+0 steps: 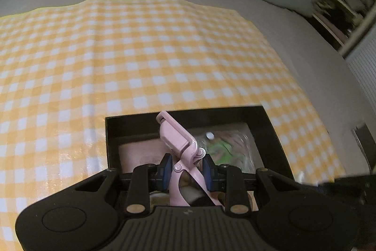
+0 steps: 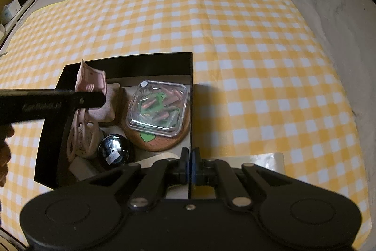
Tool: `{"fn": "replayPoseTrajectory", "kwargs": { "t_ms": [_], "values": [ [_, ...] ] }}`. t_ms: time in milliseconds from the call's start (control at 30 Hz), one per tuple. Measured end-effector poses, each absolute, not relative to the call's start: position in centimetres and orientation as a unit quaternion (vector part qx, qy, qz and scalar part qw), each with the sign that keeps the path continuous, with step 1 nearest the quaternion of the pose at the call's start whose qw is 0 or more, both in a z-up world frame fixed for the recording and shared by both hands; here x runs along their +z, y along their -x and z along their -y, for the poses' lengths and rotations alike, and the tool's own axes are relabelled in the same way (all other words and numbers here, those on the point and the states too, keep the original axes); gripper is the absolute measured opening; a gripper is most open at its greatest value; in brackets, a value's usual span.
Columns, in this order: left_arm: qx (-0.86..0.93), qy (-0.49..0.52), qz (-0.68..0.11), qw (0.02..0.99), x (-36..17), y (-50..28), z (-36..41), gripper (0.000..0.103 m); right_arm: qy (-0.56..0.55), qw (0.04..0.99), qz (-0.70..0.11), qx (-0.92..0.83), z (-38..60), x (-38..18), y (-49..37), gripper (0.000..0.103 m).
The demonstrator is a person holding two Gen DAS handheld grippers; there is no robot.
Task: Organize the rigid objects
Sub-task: 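Carry the pink scissors into the box over the tape measure and release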
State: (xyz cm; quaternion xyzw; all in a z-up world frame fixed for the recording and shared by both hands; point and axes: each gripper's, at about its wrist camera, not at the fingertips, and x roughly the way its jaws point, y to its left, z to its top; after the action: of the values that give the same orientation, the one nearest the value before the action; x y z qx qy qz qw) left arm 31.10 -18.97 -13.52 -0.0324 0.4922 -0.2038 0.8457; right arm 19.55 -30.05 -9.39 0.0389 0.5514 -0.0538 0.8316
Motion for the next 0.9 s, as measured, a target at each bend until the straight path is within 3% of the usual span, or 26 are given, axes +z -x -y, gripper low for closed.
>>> {"fn": "replayPoseTrajectory", "kwargs": {
  "t_ms": [133,200,467,700,900],
  "values": [
    [-0.201,0.053,-0.508,0.836,-14.2,-32.0,18.9,0.033,-0.038,0.832,-0.551,-0.053,30.1,-9.4,-19.6,0.003],
    [-0.21,0.052,-0.511,0.832,-14.4,-31.9,19.1,0.054,-0.038,0.832,-0.551,-0.053,30.1,-9.4,-19.5,0.003],
    [-0.236,0.013,-0.511,0.827,-14.1,-31.0,20.3,0.082,-0.033,0.831,-0.552,-0.053,29.9,-9.4,-19.5,0.003],
    [-0.252,-0.003,-0.496,0.831,-13.2,-30.0,20.3,0.101,-0.033,0.831,-0.552,-0.053,29.8,-9.4,-19.5,0.003],
    [-0.261,-0.016,-0.476,0.84,-11.8,-28.6,19.7,0.103,-0.033,0.831,-0.552,-0.054,29.9,-9.4,-19.5,0.003]
  ]
}}
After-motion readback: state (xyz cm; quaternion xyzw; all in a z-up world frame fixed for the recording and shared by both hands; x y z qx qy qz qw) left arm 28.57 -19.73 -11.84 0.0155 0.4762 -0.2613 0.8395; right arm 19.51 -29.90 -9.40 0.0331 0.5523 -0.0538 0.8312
